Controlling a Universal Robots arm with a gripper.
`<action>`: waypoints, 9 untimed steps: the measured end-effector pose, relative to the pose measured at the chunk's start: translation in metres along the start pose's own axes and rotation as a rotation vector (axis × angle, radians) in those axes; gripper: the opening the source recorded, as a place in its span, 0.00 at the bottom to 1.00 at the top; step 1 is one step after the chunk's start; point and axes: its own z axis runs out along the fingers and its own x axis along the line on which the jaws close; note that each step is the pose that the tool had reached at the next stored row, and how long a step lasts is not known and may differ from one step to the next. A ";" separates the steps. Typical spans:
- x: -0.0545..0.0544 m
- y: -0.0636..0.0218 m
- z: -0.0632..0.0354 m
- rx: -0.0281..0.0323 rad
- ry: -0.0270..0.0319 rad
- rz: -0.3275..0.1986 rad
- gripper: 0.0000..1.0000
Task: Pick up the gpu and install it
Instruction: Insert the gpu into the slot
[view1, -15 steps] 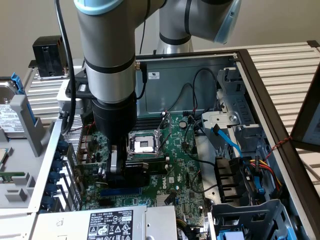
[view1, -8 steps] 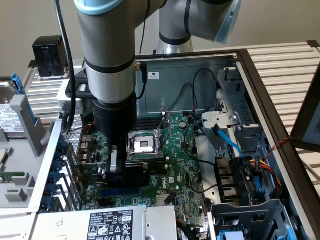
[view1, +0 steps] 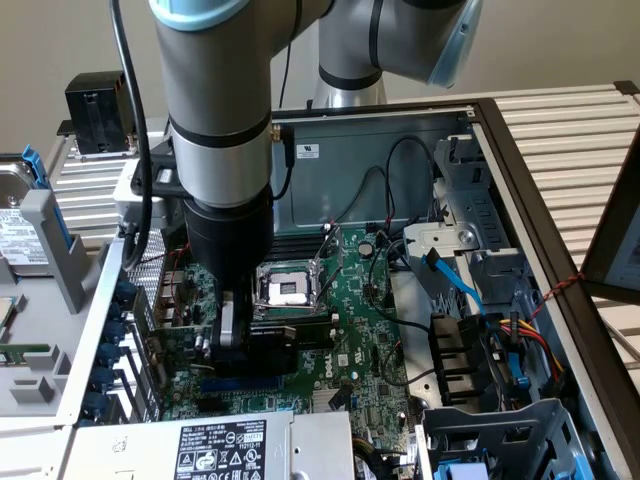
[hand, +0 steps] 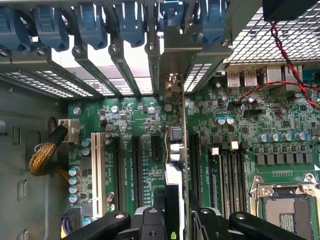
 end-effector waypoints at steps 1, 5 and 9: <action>0.000 0.0000 0.0001 -0.0011 0.0001 0.000 0.27; 0.001 -0.0004 0.0006 -0.0032 0.0002 0.000 0.27; 0.002 -0.0020 0.0004 -0.0035 0.0004 -0.001 0.27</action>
